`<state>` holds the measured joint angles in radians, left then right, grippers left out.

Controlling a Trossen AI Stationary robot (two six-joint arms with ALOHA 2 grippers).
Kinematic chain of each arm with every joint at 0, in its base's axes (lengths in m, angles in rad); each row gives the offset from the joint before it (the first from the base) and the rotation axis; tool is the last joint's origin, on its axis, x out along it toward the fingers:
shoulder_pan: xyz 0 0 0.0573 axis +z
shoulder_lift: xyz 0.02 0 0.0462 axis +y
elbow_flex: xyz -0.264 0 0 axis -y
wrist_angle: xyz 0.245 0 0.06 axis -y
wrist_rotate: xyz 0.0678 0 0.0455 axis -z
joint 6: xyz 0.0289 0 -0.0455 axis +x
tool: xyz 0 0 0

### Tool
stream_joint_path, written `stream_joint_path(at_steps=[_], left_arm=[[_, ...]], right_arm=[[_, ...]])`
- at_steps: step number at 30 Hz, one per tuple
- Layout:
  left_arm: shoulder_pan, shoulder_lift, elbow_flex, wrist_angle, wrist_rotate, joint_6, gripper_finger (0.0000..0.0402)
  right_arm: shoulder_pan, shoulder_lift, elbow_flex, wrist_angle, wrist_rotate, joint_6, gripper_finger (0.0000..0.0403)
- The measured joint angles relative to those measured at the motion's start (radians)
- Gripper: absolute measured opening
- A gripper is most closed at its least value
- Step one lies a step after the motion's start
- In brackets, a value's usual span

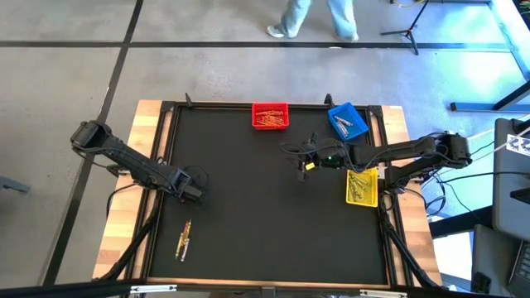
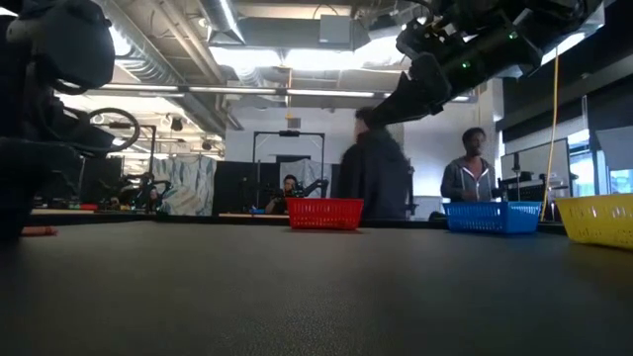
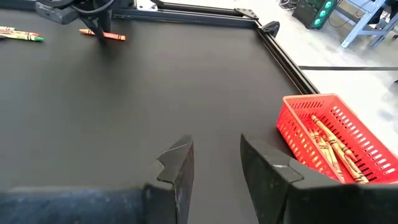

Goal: Sort crayons
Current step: Put the orange crayon into the red bin

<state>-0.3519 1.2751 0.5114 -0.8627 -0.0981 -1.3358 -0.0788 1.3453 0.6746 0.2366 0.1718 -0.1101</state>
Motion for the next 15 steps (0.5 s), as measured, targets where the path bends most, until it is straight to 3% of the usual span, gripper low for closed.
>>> stream_joint_path(at_steps=[9,15], left_arm=[[-0.001,-0.001,0.003,-0.005,-0.017,0.111,0.0014],[-0.016,-0.007,0.091,-0.055,-0.093,0.211,0.0006]], right_arm=[[0.000,0.017,0.000,0.005,0.009,0.100,0.0129],[0.000,0.020,0.000,0.050,0.019,0.140,0.0144]])
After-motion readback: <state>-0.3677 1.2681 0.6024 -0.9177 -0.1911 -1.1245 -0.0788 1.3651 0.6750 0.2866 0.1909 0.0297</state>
